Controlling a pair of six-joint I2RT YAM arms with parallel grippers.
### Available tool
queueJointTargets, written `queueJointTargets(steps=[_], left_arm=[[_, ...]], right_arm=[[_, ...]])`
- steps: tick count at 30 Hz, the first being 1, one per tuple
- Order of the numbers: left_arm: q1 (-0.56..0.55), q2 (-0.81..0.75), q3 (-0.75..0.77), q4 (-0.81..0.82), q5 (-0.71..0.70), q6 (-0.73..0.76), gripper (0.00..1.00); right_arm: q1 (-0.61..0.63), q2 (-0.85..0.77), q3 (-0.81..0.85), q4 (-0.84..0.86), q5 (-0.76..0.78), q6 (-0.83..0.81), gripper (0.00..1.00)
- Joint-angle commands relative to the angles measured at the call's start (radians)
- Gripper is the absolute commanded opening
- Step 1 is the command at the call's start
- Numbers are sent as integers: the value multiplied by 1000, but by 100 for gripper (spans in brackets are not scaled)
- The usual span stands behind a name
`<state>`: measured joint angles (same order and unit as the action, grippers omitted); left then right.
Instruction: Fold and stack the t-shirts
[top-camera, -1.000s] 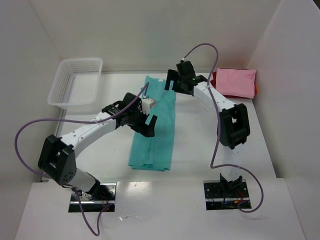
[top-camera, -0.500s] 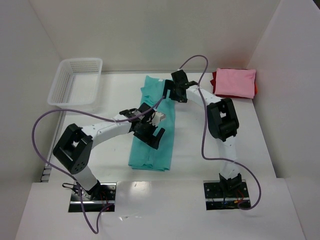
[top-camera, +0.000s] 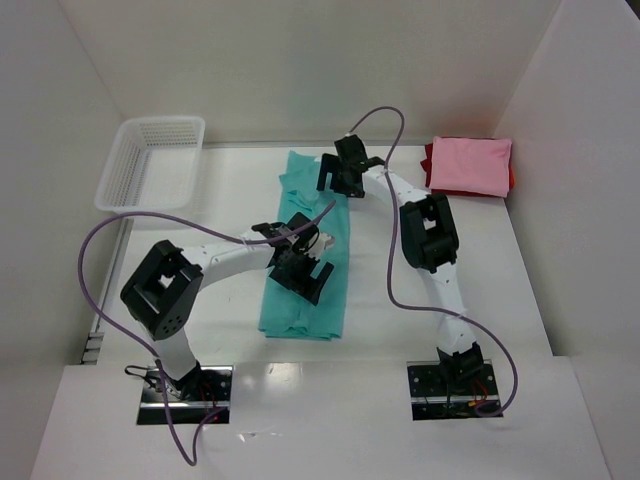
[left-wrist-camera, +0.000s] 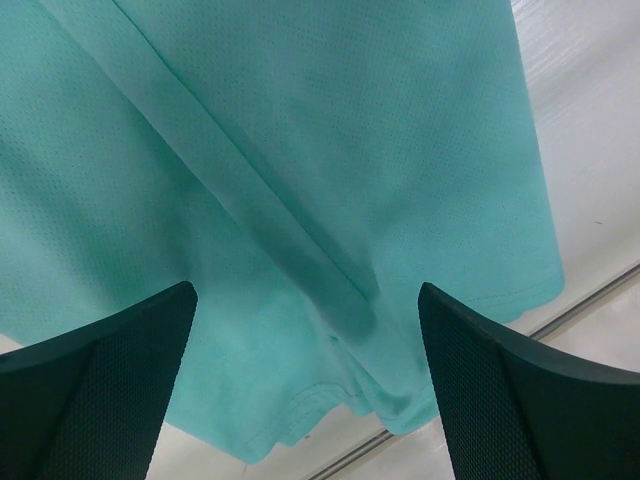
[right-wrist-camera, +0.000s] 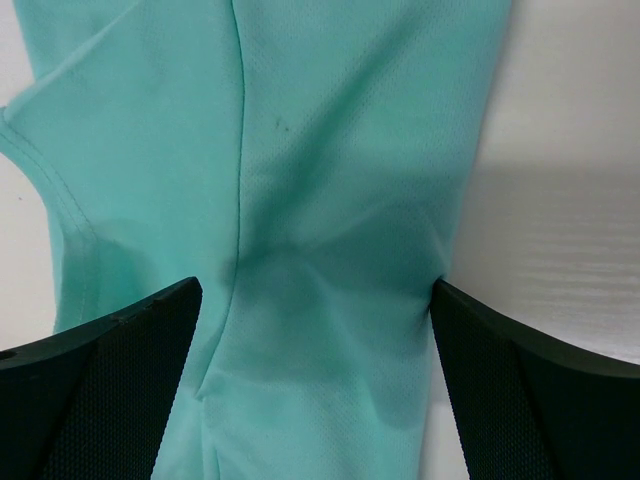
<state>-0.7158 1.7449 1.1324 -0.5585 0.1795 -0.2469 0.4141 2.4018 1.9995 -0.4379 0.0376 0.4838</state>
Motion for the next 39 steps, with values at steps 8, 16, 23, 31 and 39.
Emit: queueJointTargets(steps=[8,16,23,31,39], left_arm=[[1,58,64,11,79,-26,99],[-8,87,64,29,112,-35,99],[-8,96,65,51,121,-35,99],[4,-57,105,-1,4,-26,99],[39,-466,27,86,-248,-157,99]], right_arm=[[-23,101,183,-30,-8,-37,100],[-23,163,279,-45,-36,-37,100],[-23,163,318,-25,-48,-48,100],[-41,-13,244,-39,-48,-48,100],[-41,-600,-329,110,-53,-15,100]])
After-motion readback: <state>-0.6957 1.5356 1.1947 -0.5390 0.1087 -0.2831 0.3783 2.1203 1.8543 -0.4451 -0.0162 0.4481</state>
